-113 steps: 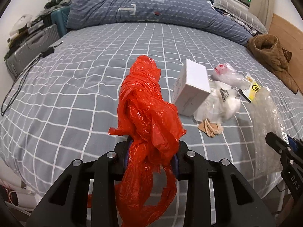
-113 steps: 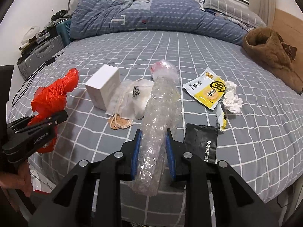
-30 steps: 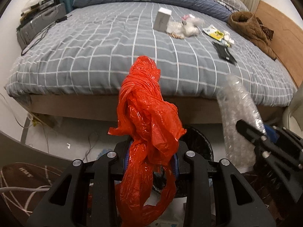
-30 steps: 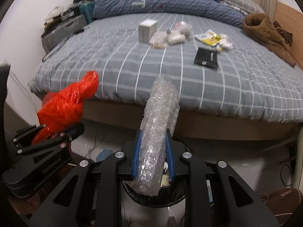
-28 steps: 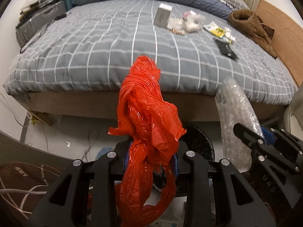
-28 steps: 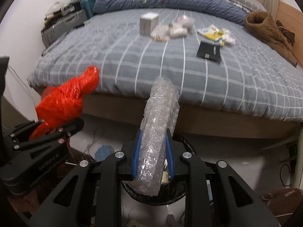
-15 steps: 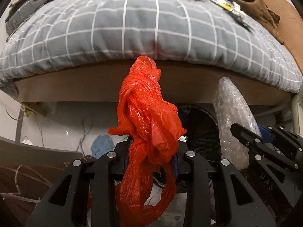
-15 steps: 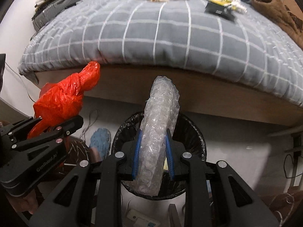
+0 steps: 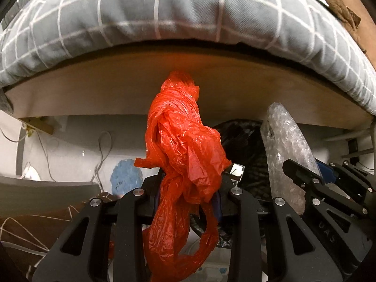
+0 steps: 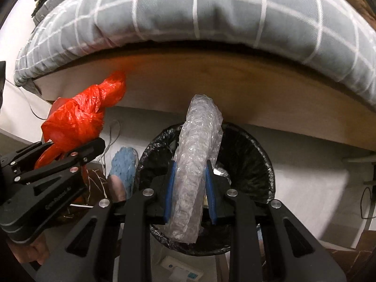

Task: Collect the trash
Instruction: 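Lift the bubble wrap and red bag and carry them toward the bin, then open the right tool over the bin while the left tool drops the red bag in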

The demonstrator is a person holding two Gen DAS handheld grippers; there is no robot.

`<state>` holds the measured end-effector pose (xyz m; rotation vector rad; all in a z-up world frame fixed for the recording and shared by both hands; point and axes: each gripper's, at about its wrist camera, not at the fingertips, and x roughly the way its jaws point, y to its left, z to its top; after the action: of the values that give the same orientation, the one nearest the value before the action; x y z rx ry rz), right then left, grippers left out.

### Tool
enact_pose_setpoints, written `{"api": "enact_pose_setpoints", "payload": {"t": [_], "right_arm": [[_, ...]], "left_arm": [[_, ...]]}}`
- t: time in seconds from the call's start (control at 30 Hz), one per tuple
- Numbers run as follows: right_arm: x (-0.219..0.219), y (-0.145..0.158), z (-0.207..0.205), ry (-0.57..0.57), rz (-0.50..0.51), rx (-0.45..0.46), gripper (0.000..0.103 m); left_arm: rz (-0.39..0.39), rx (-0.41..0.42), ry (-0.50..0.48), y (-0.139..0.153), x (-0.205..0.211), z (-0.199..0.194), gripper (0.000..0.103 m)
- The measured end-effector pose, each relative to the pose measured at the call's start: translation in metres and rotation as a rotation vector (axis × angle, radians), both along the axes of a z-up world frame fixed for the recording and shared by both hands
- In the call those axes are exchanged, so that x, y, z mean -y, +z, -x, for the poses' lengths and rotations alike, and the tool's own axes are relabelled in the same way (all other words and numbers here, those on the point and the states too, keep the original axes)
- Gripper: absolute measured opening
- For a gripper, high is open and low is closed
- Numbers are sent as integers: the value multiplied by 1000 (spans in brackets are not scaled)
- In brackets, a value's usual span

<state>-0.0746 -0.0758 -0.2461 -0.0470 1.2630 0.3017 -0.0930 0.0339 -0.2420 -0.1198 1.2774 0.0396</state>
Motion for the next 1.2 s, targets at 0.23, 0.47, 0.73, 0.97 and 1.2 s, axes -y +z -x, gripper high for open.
{"api": "enact_pose_setpoints", "payload": {"t": [0.23, 0.47, 0.73, 0.97, 1.2], "right_arm": [[-7, -17, -4, 18, 8, -49, 27], [-6, -15, -7, 6, 39, -23, 50], [28, 8, -8, -77, 62, 62, 82], [71, 19, -4, -161, 97, 98, 95], [100, 21, 3, -206, 113, 117, 95]], "left_arm": [[-7, -40, 0, -17, -6, -6, 32], [-3, -40, -4, -15, 2, -5, 32], [17, -20, -22, -3, 15, -5, 32], [18, -4, -75, -1, 46, -4, 32], [19, -16, -120, -10, 76, -4, 32]]}}
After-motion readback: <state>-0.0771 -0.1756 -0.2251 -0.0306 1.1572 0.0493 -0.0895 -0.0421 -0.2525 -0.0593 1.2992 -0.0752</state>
